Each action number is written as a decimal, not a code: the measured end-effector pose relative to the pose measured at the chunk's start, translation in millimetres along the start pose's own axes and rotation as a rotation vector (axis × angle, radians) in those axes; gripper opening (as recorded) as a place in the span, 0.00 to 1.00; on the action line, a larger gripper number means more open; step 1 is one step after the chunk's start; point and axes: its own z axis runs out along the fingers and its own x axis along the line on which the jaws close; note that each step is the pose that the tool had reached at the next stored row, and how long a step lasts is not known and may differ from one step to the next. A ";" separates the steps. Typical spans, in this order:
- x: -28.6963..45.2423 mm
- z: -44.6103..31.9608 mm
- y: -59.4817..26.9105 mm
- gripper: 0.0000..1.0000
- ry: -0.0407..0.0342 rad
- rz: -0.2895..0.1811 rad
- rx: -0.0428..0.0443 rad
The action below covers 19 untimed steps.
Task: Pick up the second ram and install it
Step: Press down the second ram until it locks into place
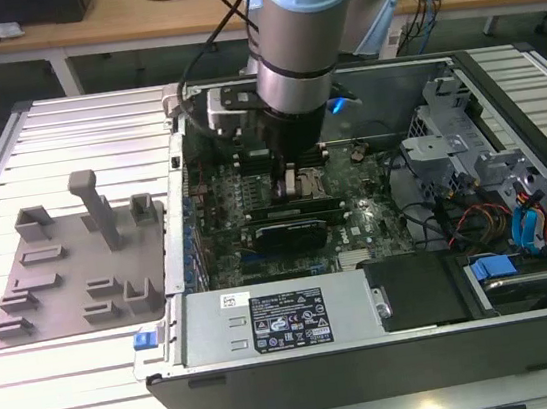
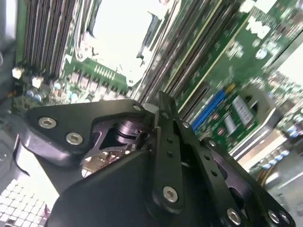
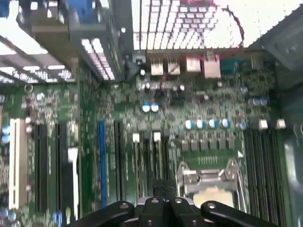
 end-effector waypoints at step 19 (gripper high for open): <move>-6.5 -47.3 -27.2 0.08 0.0007 0.002 -0.0282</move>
